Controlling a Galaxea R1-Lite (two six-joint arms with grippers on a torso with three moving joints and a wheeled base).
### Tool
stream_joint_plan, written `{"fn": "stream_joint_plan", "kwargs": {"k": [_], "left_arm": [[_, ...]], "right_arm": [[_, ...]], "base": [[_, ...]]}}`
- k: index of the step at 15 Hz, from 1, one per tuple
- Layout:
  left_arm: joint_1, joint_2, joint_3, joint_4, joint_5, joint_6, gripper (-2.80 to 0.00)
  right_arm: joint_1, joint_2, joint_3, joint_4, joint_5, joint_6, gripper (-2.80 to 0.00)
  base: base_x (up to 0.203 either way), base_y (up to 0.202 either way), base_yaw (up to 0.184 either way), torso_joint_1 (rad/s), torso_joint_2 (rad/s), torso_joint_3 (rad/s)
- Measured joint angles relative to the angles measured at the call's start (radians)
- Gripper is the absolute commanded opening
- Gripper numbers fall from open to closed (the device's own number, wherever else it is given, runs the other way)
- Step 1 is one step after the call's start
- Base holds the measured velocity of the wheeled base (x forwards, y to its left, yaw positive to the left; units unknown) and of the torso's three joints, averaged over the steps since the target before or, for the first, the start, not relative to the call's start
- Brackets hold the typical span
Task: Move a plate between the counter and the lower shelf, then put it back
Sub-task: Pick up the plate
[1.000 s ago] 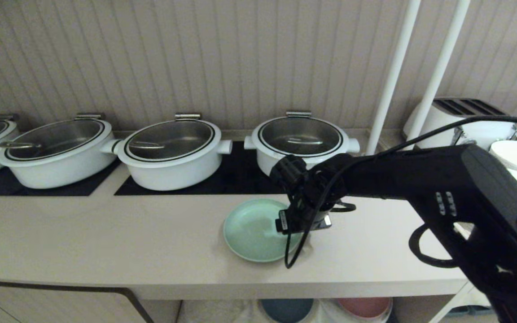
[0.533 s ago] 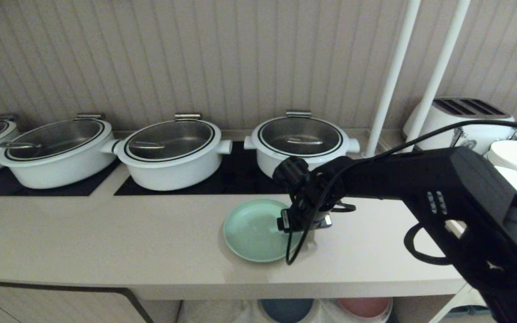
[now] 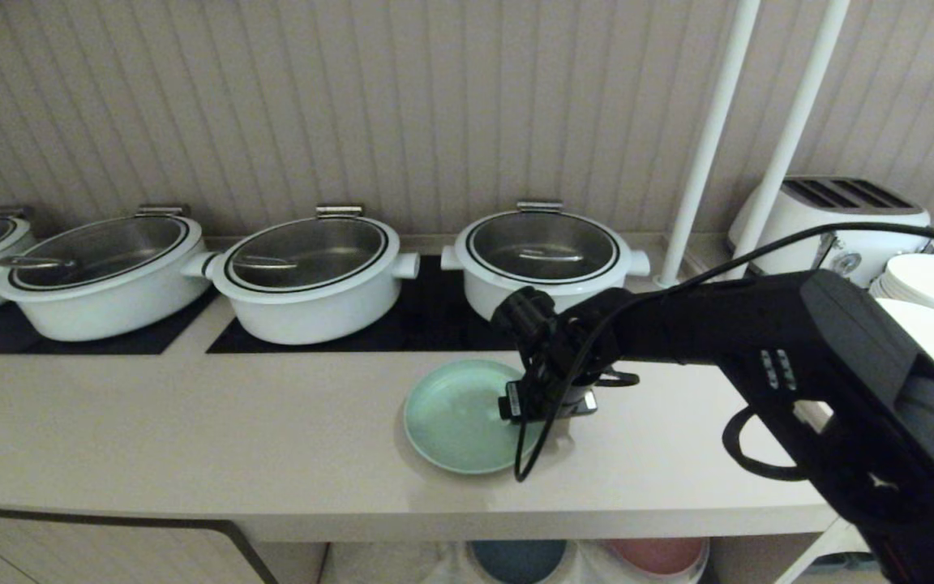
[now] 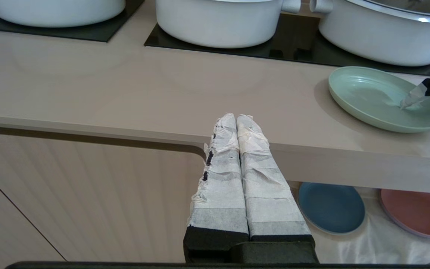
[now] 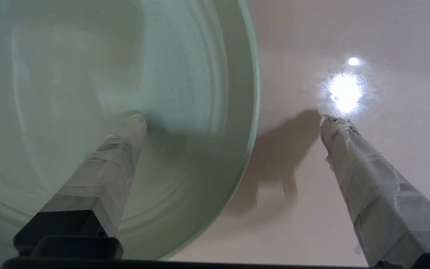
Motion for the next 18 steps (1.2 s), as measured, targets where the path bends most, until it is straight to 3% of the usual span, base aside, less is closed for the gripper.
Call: {"fn": "stream_joint_plan", "kwargs": {"k": [18], "left_arm": [[0.0,0.0,0.0,0.0,0.0,0.0,-2.8]], "right_arm": [[0.0,0.013,0.0,-0.017,-0.007,-0.031,0.0]], "base": [[0.0,0.0,0.0,0.0,0.0,0.0]]}}
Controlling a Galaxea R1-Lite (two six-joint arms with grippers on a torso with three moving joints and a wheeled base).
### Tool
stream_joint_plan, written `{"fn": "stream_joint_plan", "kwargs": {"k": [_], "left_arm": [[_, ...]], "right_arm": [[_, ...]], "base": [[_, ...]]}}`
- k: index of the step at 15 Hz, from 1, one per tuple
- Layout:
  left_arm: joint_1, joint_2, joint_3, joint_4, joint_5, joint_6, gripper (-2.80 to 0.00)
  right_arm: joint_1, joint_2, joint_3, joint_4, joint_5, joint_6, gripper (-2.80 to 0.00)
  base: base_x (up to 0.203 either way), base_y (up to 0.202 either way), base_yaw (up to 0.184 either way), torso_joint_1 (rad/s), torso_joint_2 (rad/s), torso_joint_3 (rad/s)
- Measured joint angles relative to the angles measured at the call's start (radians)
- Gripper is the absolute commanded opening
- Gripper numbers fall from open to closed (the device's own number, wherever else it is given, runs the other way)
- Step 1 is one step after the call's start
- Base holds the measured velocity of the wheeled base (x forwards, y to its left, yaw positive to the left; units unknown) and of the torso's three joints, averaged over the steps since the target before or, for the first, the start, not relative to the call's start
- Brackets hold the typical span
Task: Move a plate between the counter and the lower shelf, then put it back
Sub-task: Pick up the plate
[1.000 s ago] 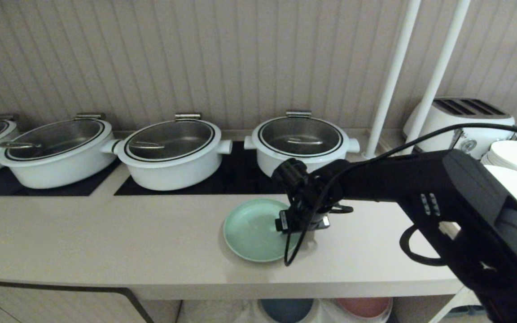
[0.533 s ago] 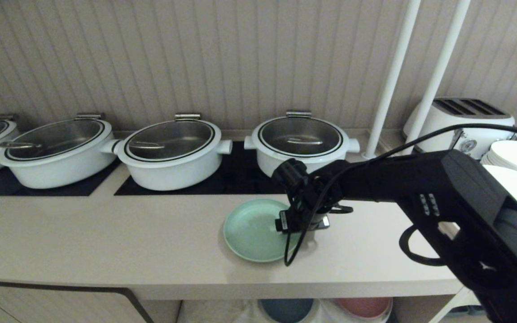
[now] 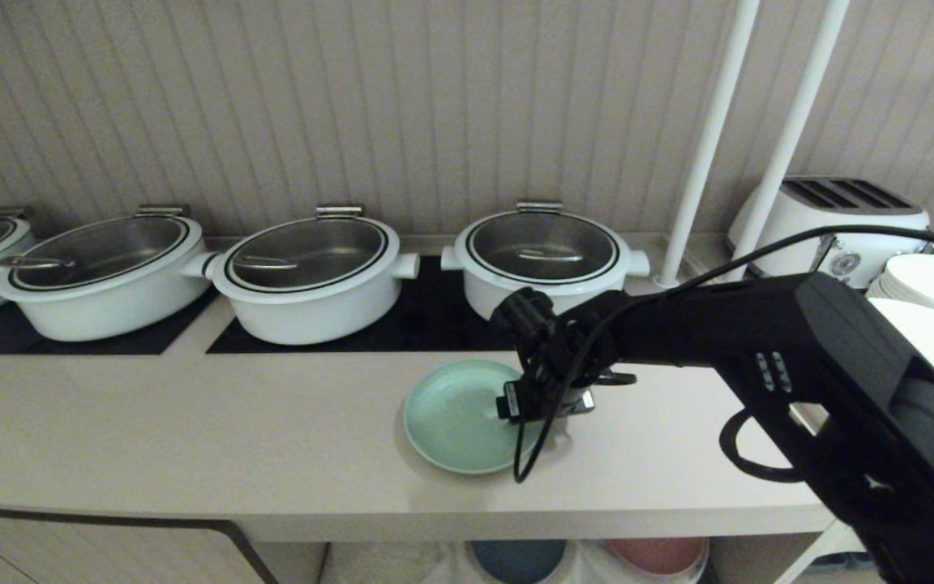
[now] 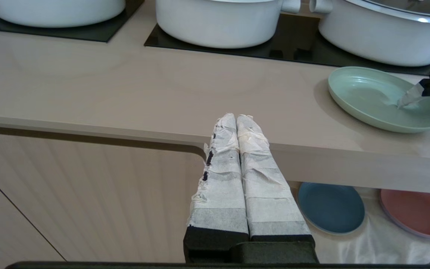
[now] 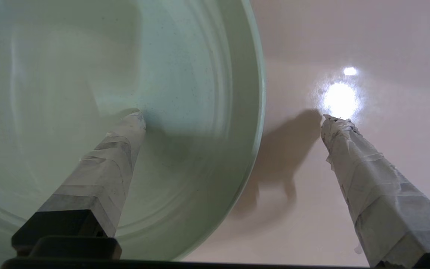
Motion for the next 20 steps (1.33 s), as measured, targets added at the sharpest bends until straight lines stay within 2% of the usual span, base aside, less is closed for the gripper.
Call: {"fn": "stream_joint_plan", "kwargs": {"k": [11,12,13,20], "left_arm": [[0.0,0.0,0.0,0.0,0.0,0.0,-2.8],[0.0,0.0,0.0,0.0,0.0,0.0,-2.8],[0.0,0.0,0.0,0.0,0.0,0.0,-2.8],[0.0,0.0,0.0,0.0,0.0,0.0,-2.8]], "right_arm": [[0.001,0.001,0.0,0.003,-0.001,-0.019,0.0],[0.001,0.001,0.0,0.003,-0.001,-0.019,-0.2],[0.001,0.001,0.001,0.002,0.0,-0.018,-2.8],[0.004,0.003,0.001,0.003,-0.002,-0.018,-2.8]], "base": [[0.0,0.0,0.0,0.0,0.0,0.0],[0.0,0.0,0.0,0.0,0.0,0.0],[0.0,0.0,0.0,0.0,0.0,0.0],[0.0,0.0,0.0,0.0,0.0,0.0]]}}
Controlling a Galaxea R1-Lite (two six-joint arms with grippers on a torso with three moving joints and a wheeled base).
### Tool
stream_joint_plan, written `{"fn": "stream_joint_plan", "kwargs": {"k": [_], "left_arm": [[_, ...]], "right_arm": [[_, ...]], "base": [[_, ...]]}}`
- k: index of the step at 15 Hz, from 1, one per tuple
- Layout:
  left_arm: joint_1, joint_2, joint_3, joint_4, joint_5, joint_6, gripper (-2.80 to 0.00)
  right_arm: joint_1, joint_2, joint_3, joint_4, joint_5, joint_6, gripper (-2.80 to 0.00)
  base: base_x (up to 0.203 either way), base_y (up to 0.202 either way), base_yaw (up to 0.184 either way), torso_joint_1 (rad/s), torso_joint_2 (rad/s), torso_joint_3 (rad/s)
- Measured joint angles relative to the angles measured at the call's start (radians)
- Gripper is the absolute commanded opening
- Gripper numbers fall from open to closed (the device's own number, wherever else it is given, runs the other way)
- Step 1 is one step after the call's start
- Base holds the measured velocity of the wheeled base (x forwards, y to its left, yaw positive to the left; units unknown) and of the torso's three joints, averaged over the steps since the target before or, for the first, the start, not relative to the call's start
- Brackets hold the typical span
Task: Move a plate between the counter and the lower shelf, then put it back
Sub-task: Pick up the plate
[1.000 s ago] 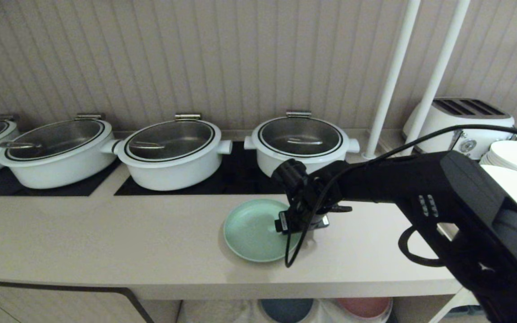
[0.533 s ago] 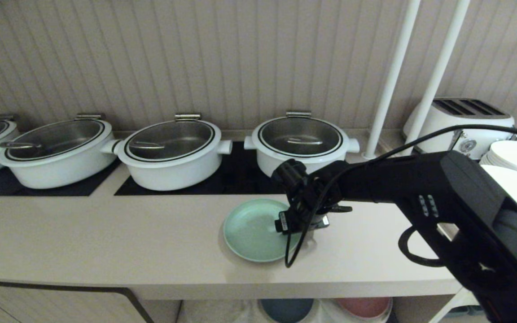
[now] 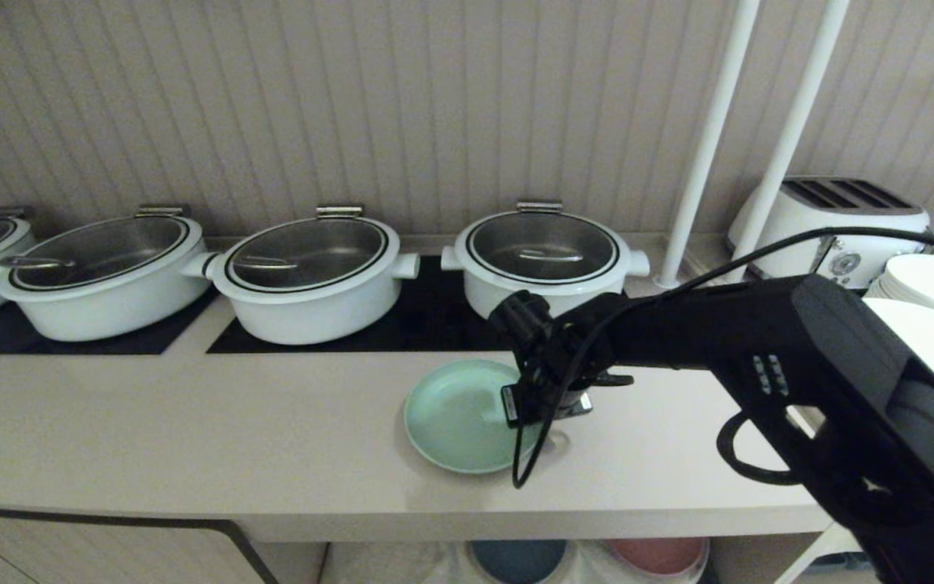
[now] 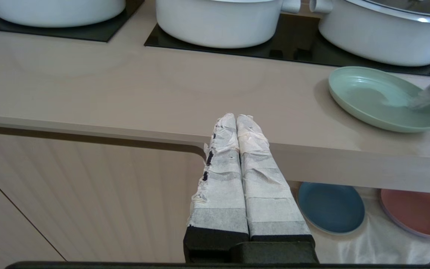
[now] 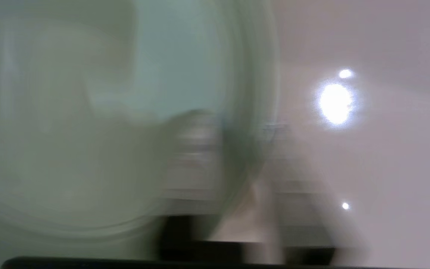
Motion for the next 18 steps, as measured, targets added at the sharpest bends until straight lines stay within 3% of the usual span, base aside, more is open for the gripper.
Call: {"fn": "stream_joint_plan", "kwargs": {"k": [18], "left_arm": [[0.0,0.0,0.0,0.0,0.0,0.0,-2.8]], "right_arm": [[0.002,-0.083,0.008,0.064,-0.001,0.005,-2.8]], "base": [[0.0,0.0,0.0,0.0,0.0,0.0]]}}
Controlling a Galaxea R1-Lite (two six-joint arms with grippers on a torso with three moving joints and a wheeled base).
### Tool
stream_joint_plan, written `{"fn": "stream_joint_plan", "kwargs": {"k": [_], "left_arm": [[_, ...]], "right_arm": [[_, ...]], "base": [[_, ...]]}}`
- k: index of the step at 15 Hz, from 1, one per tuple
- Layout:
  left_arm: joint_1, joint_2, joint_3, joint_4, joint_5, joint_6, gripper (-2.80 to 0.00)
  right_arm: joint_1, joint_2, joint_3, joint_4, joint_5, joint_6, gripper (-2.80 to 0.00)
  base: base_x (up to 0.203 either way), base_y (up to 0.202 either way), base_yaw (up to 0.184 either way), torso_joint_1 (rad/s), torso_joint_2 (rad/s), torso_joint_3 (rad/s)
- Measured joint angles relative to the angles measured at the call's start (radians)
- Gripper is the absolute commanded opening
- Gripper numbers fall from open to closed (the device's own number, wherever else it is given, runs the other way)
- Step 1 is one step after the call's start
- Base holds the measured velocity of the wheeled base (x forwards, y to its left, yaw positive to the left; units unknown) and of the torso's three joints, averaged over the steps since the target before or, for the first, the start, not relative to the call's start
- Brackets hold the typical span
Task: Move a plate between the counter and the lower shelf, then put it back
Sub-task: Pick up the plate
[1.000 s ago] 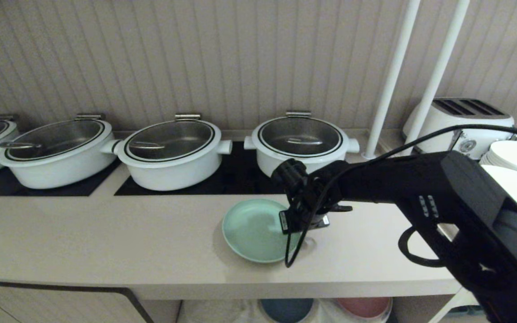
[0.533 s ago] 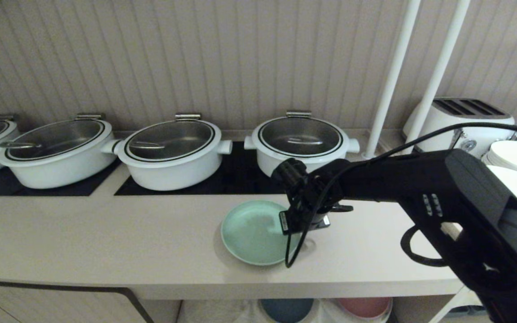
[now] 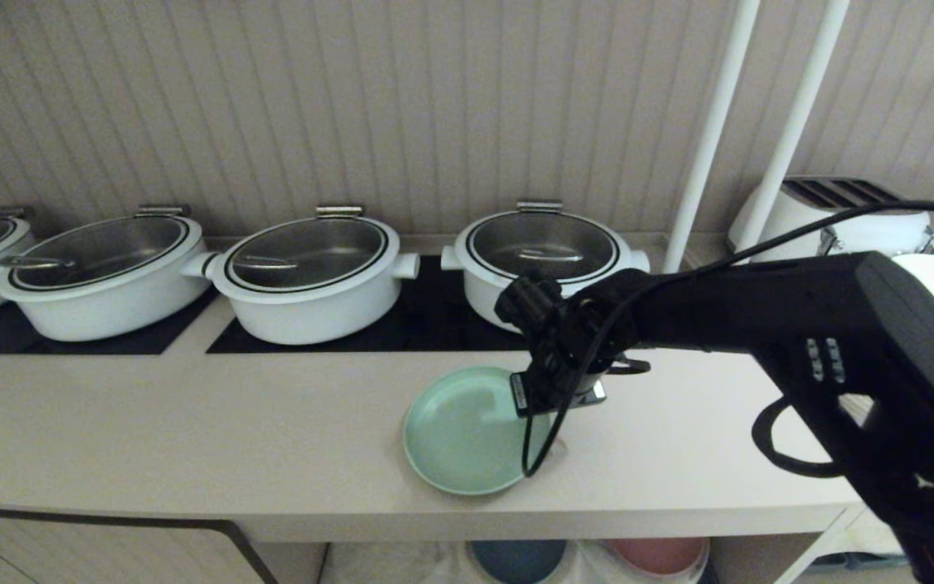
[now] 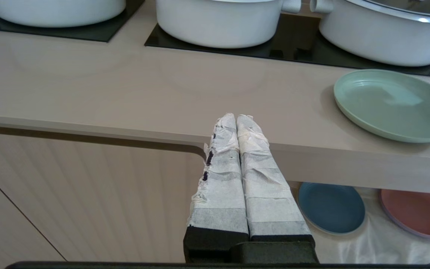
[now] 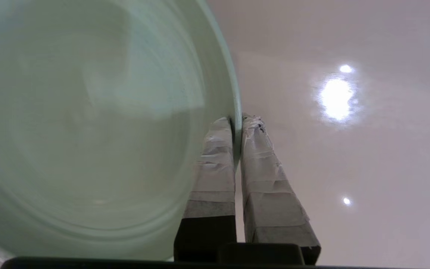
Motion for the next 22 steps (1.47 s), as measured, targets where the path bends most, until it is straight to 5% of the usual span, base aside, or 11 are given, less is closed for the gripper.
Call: {"fn": "stream_joint_plan", "kwargs": {"k": [8,22], "left_arm": [[0.0,0.0,0.0,0.0,0.0,0.0,-2.8],[0.0,0.0,0.0,0.0,0.0,0.0,-2.8]], "right_arm": [[0.002,-0.045,0.003,0.096,-0.058,0.163,-2.8],[-0.004,-0.13,0.015,0.123,-0.047,0.319,-2.8]], "base": [[0.0,0.0,0.0,0.0,0.0,0.0],[0.0,0.0,0.0,0.0,0.0,0.0]]}}
